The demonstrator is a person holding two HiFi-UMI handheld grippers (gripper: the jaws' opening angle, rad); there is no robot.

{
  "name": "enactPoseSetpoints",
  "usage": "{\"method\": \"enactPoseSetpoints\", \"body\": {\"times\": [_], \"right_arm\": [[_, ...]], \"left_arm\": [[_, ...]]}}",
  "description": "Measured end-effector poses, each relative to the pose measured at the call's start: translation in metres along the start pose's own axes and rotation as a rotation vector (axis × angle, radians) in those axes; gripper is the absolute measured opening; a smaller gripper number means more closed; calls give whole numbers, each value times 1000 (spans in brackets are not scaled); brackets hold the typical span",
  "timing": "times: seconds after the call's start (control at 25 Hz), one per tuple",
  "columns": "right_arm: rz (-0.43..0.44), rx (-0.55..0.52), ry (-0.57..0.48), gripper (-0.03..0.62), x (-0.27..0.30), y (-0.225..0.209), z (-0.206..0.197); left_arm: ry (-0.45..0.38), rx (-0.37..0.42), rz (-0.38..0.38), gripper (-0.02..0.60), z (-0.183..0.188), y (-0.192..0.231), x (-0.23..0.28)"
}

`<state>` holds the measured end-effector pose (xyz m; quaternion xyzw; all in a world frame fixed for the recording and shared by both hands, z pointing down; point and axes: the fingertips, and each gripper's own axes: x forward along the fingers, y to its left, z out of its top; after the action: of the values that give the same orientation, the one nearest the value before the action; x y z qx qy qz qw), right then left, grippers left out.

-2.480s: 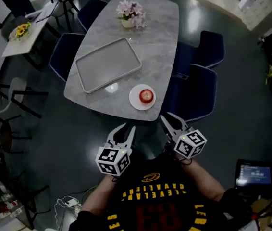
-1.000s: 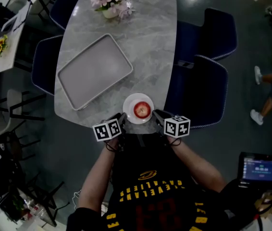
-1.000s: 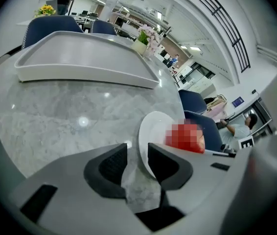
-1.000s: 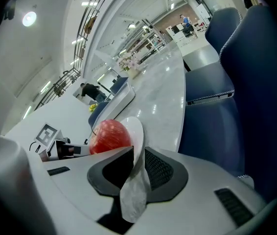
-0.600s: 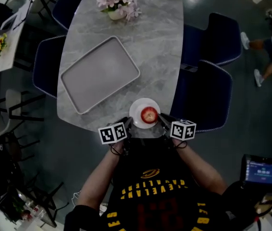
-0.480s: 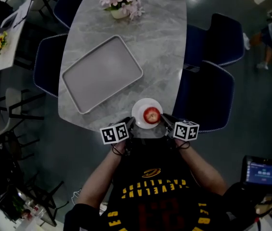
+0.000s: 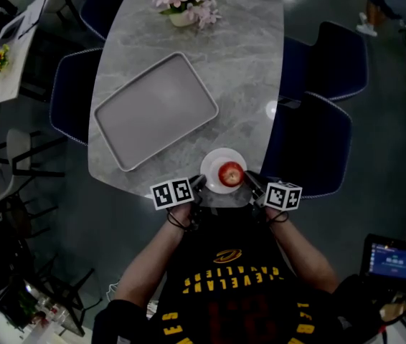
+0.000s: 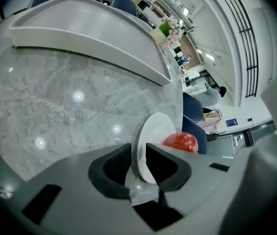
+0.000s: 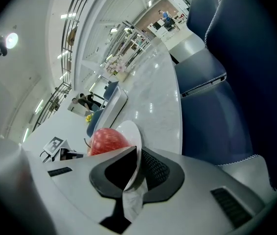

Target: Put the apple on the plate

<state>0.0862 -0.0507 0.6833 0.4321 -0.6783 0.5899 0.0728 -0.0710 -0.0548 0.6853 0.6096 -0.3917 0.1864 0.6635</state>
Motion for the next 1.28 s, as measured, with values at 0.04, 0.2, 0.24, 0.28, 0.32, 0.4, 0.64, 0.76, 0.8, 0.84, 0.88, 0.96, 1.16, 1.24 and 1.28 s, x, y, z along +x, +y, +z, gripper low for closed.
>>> {"method": "enactPoseSetpoints", "body": {"times": [0.04,0.2,0.24,0.28,0.32,0.4,0.64,0.76,0.8,0.84,0.88,0.96,1.16,1.24,1.28], "right_arm": [[-3,5,-2,37,0,0,0],[-4,32,-7,37,1,0,1],[-2,37,-5,37,1,0,1],[1,41,-2,37,1,0,0],[6,42,3,35,2,1,-1],[13,41,15,34,4,4,-3],[3,59,28,32,7,5,-6],[0,67,36,32,9,8,-5],[-1,71,36,32,9,9,-4],[-1,71,37,32,10,10,-2],[-2,68,38,32,10,12,-1],[-3,59,41,32,13,16,2],[-6,48,55,32,21,31,11],[-1,40,54,32,26,41,18],[3,35,52,32,29,46,22]], "left_arm": [[7,-7,-3,95,-1,-1,1],[29,12,-7,95,-1,-3,2],[31,12,-7,93,-1,-3,2],[32,4,-10,83,-1,-2,2],[32,-7,-15,80,-1,-1,2],[34,-19,-24,73,-1,1,2],[59,1,-28,46,-2,5,3],[61,-6,-38,43,0,4,0],[60,-10,-45,41,1,4,-1],[58,-13,-51,41,2,4,-2],[56,-16,-56,41,3,3,-3],[50,-20,-62,40,7,4,-6],[34,-47,-83,38,19,5,-19],[21,-59,-96,37,27,4,-27],[13,-62,-102,35,32,3,-31]]}}
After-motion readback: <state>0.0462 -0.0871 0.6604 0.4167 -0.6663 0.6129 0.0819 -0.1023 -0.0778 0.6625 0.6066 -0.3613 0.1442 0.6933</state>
